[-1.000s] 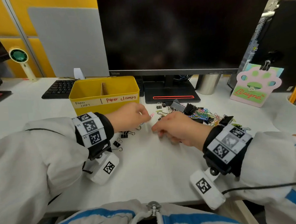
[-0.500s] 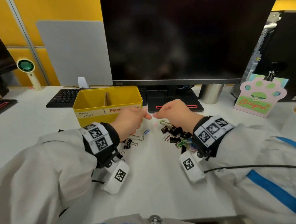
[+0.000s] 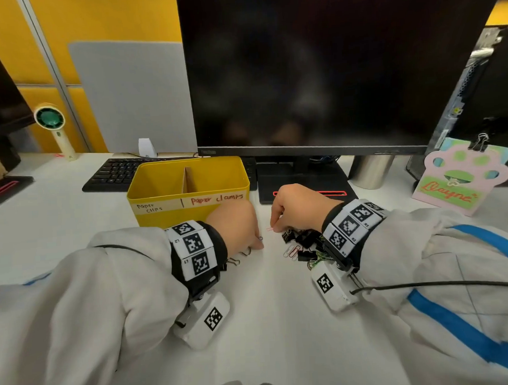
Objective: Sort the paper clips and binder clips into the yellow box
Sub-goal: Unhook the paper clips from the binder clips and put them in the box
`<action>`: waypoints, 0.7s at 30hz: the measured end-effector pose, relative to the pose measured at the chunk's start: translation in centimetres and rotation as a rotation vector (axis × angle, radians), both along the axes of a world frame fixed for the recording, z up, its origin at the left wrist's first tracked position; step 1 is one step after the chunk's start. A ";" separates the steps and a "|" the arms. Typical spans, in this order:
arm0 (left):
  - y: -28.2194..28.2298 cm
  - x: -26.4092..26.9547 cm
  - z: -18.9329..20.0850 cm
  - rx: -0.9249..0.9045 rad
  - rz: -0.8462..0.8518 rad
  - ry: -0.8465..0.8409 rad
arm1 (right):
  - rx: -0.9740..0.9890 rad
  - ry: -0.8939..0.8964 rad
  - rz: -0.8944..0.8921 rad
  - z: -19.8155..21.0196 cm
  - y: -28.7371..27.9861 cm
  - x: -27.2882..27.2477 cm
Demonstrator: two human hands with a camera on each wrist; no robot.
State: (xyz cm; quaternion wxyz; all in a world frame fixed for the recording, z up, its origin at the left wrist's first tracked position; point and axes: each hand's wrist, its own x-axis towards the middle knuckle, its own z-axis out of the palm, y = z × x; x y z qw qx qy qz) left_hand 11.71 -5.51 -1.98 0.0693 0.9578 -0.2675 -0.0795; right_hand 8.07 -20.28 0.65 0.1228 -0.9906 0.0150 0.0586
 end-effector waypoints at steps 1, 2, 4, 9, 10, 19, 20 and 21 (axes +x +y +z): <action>0.0 0.1 -0.1 0.004 0.005 0.007 | -0.013 -0.005 0.011 -0.1 -0.1 -0.1; 0.0 0.2 -0.1 0.004 0.006 0.010 | -0.027 -0.009 0.020 -0.2 -0.1 -0.2; -0.1 0.2 -0.2 0.005 0.006 0.004 | -0.052 -0.020 0.033 -0.4 -0.3 -0.3; -0.2 -0.3 -0.4 0.032 0.018 -0.023 | -0.064 0.016 0.034 -0.6 -0.2 -0.4; -0.2 -0.5 -0.4 0.029 0.010 -0.023 | -0.061 0.017 0.028 -0.5 -0.1 -0.3; 0.2 -1.1 0.5 -0.030 -0.023 -0.010 | 1.799 0.154 -0.482 0.5 -2.0 -0.7; 0.4 -1.0 0.7 -0.051 -0.025 0.013 | 1.819 0.133 -0.464 0.5 -2.2 -0.8; 0.5 -0.9 0.9 -0.056 -0.030 0.033 | 1.778 0.128 -0.450 0.5 -2.3 -0.8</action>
